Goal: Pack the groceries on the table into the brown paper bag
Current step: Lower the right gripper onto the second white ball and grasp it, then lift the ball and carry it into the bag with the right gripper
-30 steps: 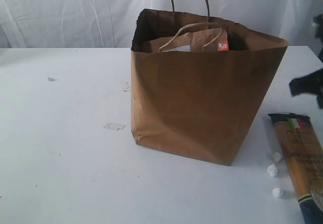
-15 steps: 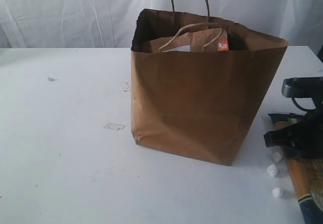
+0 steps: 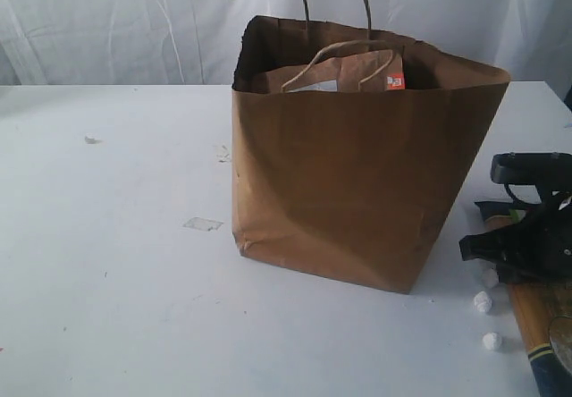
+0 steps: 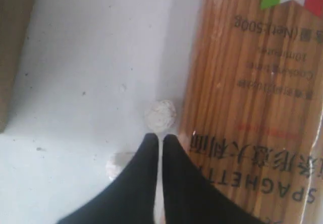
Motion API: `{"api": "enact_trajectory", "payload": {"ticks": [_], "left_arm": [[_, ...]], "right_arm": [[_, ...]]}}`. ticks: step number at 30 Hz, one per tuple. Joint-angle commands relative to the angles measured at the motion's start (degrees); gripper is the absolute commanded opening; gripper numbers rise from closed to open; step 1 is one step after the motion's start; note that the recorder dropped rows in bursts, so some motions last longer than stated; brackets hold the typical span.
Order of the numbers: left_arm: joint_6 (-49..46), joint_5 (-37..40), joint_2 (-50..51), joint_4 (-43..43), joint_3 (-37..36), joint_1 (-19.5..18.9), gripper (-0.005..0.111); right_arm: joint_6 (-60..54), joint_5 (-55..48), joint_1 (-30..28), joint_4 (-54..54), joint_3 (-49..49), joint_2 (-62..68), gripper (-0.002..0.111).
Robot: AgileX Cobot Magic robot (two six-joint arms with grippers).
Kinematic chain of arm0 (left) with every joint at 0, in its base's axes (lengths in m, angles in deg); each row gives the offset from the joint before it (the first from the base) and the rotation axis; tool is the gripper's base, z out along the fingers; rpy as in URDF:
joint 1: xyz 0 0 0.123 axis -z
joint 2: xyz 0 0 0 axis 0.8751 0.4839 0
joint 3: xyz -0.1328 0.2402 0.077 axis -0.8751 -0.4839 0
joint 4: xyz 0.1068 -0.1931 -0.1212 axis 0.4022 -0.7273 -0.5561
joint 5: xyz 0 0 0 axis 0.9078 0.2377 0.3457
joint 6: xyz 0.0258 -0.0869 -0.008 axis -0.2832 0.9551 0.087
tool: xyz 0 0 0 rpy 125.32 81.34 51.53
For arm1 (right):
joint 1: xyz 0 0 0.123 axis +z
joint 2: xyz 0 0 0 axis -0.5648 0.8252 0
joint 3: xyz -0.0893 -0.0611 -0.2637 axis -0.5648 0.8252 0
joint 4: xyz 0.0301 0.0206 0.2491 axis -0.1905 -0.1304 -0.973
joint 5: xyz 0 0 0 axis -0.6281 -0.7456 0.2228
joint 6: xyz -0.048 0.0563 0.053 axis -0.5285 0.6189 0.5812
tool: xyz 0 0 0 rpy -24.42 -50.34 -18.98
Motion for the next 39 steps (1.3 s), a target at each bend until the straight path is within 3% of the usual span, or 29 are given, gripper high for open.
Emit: {"api": "enact_trajectory", "payload": {"ticks": [1, 5, 19, 25, 32, 36, 39], "left_arm": [[0.1, 0.1, -0.2, 0.9, -0.2, 0.4, 0.000], [0.1, 0.1, -0.2, 0.9, -0.2, 0.4, 0.000], [0.1, 0.1, -0.2, 0.9, -0.2, 0.4, 0.000], [0.1, 0.1, -0.2, 0.9, -0.2, 0.4, 0.000], [0.1, 0.1, -0.2, 0.9, -0.2, 0.4, 0.000], [0.1, 0.1, -0.2, 0.9, -0.2, 0.4, 0.000], [0.1, 0.1, -0.2, 0.9, -0.2, 0.4, 0.000]], "right_arm": [[-6.3, 2.3, -0.5, -4.6, -0.1, 0.2, 0.024], [-14.2, 3.1, -0.5, -10.2, -0.1, 1.4, 0.029], [-14.2, 5.9, -0.5, -9.9, -0.1, 5.6, 0.028], [-14.2, 5.1, -0.5, -8.8, -0.1, 5.6, 0.016], [-15.7, 4.8, -0.5, -8.3, -0.1, 7.4, 0.014], [-15.2, 5.3, -0.5, -9.3, -0.3, 6.7, 0.002], [-15.1, 4.8, -0.5, -9.4, -0.7, 5.1, 0.000]]}}
